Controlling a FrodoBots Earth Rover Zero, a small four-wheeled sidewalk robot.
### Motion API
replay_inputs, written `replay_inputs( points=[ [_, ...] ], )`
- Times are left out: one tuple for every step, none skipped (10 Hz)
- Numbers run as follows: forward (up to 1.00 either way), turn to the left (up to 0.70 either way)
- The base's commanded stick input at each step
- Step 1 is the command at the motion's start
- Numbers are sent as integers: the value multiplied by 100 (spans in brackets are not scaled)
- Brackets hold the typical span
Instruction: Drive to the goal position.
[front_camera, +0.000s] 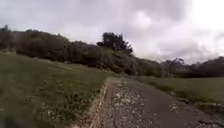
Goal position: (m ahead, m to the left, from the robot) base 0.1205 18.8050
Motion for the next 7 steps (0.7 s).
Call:
replay_inputs(
  points=[
    [70,0],
    [70,0],
    [70,0],
    [70,0],
    [70,0],
    [70,0],
    [70,0]
  ],
)
